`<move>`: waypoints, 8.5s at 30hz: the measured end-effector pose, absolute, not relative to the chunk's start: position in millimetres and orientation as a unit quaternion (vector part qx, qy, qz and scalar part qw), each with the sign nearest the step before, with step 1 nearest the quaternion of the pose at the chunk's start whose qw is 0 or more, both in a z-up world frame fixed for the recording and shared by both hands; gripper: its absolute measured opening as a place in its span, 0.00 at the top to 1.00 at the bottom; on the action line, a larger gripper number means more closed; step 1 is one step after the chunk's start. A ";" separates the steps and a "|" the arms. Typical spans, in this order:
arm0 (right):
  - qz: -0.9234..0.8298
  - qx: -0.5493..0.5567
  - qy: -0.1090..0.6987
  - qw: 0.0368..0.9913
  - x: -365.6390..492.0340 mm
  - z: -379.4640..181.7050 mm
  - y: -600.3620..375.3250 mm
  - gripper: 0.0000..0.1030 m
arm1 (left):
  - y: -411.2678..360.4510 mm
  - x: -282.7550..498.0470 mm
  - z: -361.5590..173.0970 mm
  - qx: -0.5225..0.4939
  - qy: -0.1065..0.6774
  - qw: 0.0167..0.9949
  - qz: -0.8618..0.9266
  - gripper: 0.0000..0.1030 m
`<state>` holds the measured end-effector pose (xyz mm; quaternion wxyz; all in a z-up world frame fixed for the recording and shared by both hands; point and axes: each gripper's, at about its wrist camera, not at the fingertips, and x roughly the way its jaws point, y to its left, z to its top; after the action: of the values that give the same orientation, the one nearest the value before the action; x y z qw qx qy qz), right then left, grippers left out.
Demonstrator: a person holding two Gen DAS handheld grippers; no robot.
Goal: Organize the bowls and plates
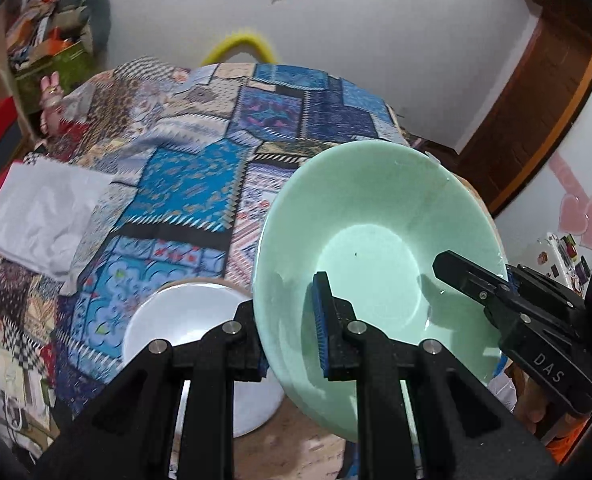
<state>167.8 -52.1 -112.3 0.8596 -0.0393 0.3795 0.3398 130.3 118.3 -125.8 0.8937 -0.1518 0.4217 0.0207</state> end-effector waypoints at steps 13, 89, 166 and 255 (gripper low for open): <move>0.375 -0.050 0.412 0.829 150.6 -146.2 8.5 0.85 | 180.6 95.0 -159.4 -0.179 0.441 0.877 0.069 0.83; 0.368 -0.071 0.475 0.796 155.5 -203.3 21.1 0.45 | 218.8 65.7 -231.1 -0.200 0.478 0.850 0.092 0.51; 0.294 -0.003 0.459 0.838 172.4 -158.3 -61.0 0.70 | 127.7 123.1 -169.1 -0.159 0.457 0.875 -0.005 0.67; 0.266 0.001 0.153 0.952 6.6 -5.2 -189.1 0.16 | -6.0 -46.8 8.0 -0.038 0.132 0.990 -0.021 0.01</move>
<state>6.6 -189.1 -5.2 0.9517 0.0009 0.1531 0.2660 -46.8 -6.0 8.0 0.9903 -0.0381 0.1318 -0.0210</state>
